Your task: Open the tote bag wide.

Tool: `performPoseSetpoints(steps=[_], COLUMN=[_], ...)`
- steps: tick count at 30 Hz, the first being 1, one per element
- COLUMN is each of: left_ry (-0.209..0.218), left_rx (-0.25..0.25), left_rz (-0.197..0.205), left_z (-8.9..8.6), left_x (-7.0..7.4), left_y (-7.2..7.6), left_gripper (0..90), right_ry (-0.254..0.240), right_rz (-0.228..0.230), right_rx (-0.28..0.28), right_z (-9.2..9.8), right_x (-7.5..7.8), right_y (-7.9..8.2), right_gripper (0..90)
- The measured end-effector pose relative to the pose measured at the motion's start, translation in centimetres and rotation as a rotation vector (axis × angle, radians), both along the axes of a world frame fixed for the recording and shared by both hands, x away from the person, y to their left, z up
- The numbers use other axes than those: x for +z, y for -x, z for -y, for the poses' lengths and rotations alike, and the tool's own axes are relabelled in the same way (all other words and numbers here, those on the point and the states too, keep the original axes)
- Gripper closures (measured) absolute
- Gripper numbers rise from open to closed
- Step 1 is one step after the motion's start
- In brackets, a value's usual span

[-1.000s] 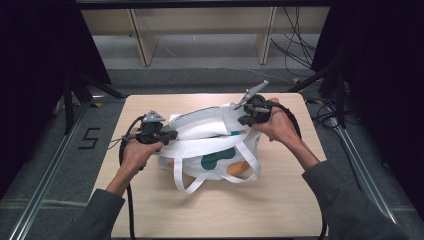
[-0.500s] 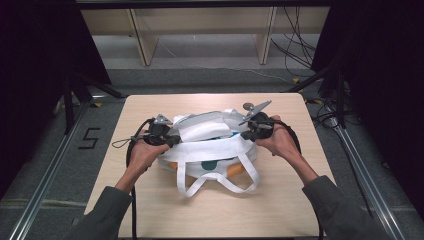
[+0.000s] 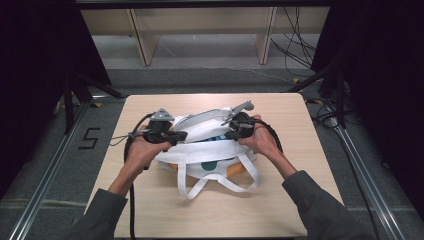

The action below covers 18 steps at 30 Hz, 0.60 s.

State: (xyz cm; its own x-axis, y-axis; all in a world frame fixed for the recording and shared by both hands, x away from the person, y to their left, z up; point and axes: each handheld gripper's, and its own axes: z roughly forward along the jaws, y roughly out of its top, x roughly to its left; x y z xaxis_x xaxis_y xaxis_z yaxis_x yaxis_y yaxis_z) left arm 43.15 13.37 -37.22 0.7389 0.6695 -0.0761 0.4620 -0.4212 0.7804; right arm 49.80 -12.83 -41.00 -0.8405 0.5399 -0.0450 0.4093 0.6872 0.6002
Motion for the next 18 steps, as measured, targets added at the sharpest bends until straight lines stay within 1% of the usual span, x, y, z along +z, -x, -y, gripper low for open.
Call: performPoseSetpoints(steps=[1, 2, 3, 4, 5, 6, 7, 8, 9, 10, 11, 12, 13, 14, 15, 16, 17, 18], left_ry=[-0.02, -0.043, -0.069, -0.092, -0.122, -0.133, -0.122, -0.108, -0.11, -0.126, -0.12, -0.104, -0.028, -0.013, -0.018, -0.083, -0.135, -0.152], left_rx=[-0.032, -0.036, -0.04, -0.047, -0.027, -0.006, 0.02, 0.046, 0.07, 0.089, 0.124, 0.192, 0.257, 0.276, 0.299, 0.284, 0.276, 0.251], left_rz=[-0.01, -0.025, -0.034, -0.056, -0.07, -0.082, -0.109, -0.127, -0.13, -0.124, -0.118, -0.114, -0.147, -0.163, -0.14, -0.093, -0.061, -0.058], left_z=[1.0, 2.1, 2.9, 3.7, 4.6, 5.0, 5.5, 5.9, 6.1, 6.2, 6.0, 5.6, 4.9, 4.7, 5.0, 5.3, 5.9, 6.1], left_x=[-0.4, -0.9, -1.4, -2.0, -2.8, -3.3, -4.2, -4.8, -5.2, -5.5, -5.8, -6.1, -6.4, -6.5, -6.5, -6.4, -6.2, -6.0], left_y=[-0.4, -0.9, -1.5, -2.4, -3.7, -4.5, -5.8, -6.7, -7.3, -8.2, -9.3, -10.3, -11.5, -11.8, -11.8, -11.6, -11.2, -10.8], left_gripper=[88.5, 88.6, 88.8, 89.1, 89.2, 89.3, 89.4, 89.4, 89.5, 89.5, 89.5, 89.6, 89.6, 89.6, 89.6, 89.6, 89.6, 89.6], right_ry=[0.0, 0.004, 0.016, 0.009, 0.011, 0.01, 0.011, 0.004, 0.013, 0.031, 0.055, 0.08, 0.104, 0.121, 0.125, 0.128, 0.125, 0.116], right_rz=[-0.01, -0.004, -0.008, -0.008, -0.022, -0.043, -0.048, -0.048, -0.062, -0.077, -0.081, -0.099, -0.129, -0.147, -0.143, -0.146, -0.135, -0.164], right_rx=[0.005, 0.019, 0.018, 0.014, 0.031, 0.03, 0.034, 0.058, 0.083, 0.102, 0.126, 0.138, 0.149, 0.146, 0.155, 0.169, 0.165, 0.16], right_z=[-0.1, -0.2, -0.1, -0.1, 0.0, 0.2, 0.3, 0.6, 0.7, 0.8, 0.9, 1.1, 1.1, 1.1, 1.1, 1.2, 1.3, 1.3], right_x=[-0.1, -0.1, 0.1, 0.1, 0.2, 0.3, 0.3, 0.2, 0.0, -0.2, -0.9, -1.8, -2.9, -4.1, -4.5, -4.7, -4.8, -4.5], right_y=[0.0, 0.1, 0.2, 0.4, 0.7, 1.1, 1.3, 1.7, 2.2, 2.8, 3.5, 4.3, 5.2, 6.6, 7.0, 7.2, 7.4, 7.3], right_gripper=[90.0, 90.0, 90.0, 90.0, 90.0, 90.0, 90.0, 90.0, 90.0, 90.0, 90.0, 90.0, 90.0, 90.0, 90.0, 90.0, 90.0, 90.0])
